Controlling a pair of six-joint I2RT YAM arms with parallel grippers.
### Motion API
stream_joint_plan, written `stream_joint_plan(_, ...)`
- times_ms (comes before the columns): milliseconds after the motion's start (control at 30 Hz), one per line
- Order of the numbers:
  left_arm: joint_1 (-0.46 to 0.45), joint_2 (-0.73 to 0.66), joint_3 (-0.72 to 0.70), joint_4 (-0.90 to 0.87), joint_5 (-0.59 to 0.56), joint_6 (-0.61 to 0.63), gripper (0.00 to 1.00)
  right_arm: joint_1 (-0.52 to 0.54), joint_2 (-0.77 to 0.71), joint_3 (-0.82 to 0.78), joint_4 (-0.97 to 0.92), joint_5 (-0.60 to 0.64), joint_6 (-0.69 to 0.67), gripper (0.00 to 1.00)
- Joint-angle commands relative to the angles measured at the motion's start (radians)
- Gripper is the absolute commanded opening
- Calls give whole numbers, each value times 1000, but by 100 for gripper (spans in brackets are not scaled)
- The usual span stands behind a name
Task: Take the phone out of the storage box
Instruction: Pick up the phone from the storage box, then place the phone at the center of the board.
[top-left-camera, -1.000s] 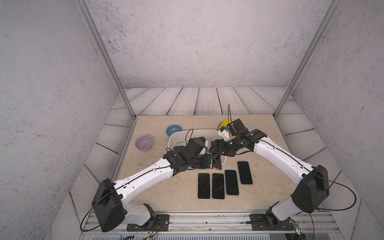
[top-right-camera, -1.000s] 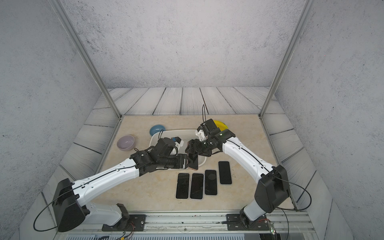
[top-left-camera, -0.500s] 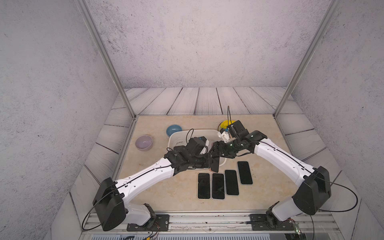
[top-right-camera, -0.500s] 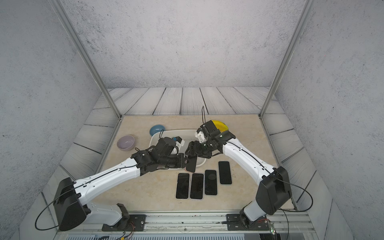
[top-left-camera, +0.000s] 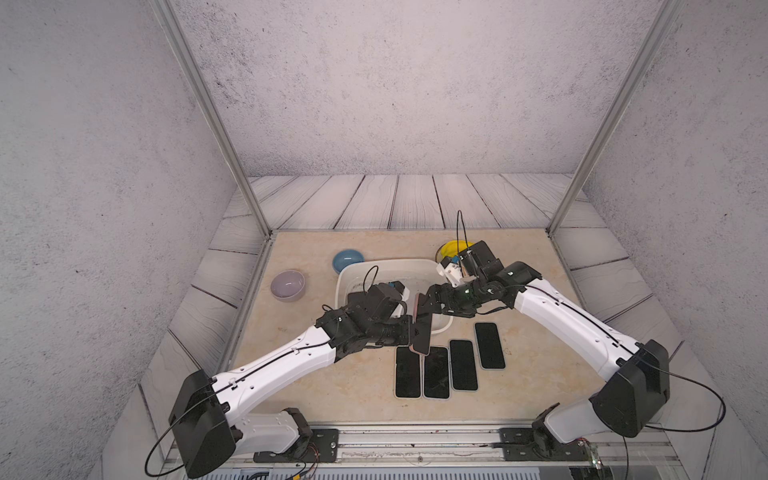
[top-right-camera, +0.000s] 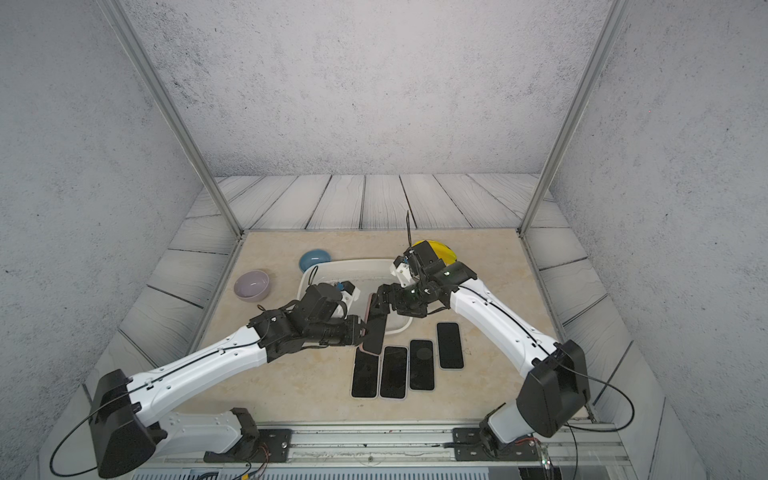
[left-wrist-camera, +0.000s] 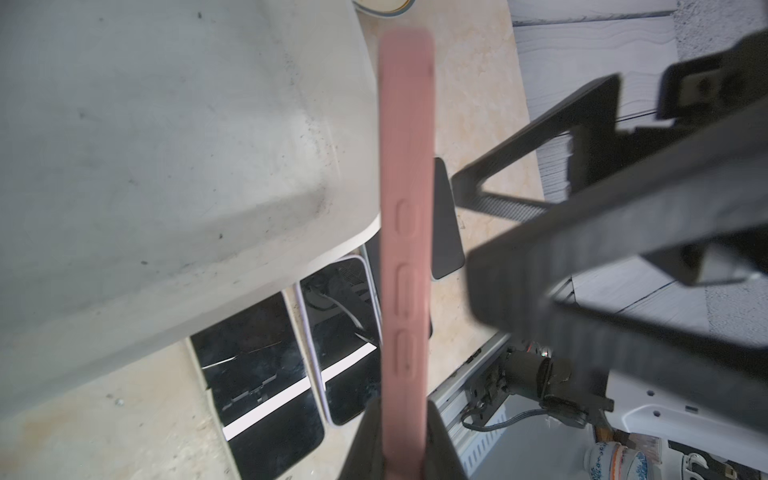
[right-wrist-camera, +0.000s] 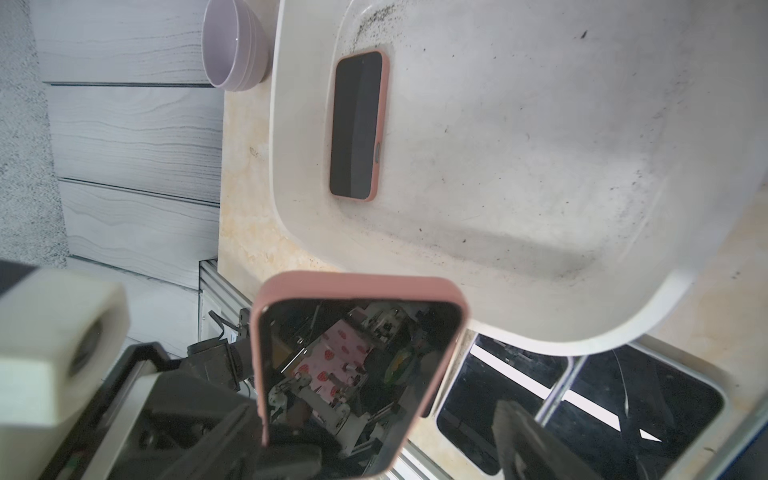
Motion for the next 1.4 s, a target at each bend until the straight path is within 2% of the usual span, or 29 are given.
stream_joint_plan(0, 1, -69, -34, -22, -27, -16, 0, -35, -33, 31, -38, 11, -41, 93)
stream_joint_plan(267, 2, -290, -171, -148, -98, -64, 0, -114, -48, 47, -28, -6, -49, 94)
stream_joint_plan(533, 2, -558, -313, -313, -142, -142, 0, -121, -40, -6, 38, -35, -14, 93)
stream_joint_plan(700, 2, -664, -379, -351, -144, -190, 0, -122, -35, -25, 71, -48, 7, 93)
stream_joint_plan(833, 1, -676, -432, -321, -127, -210, 0, -123, -33, -33, 82, -54, 17, 94)
stream_joint_plan(1367, 2, -579, -570, -122, -135, -218, 0, -124, -71, -85, 85, -58, 25, 94)
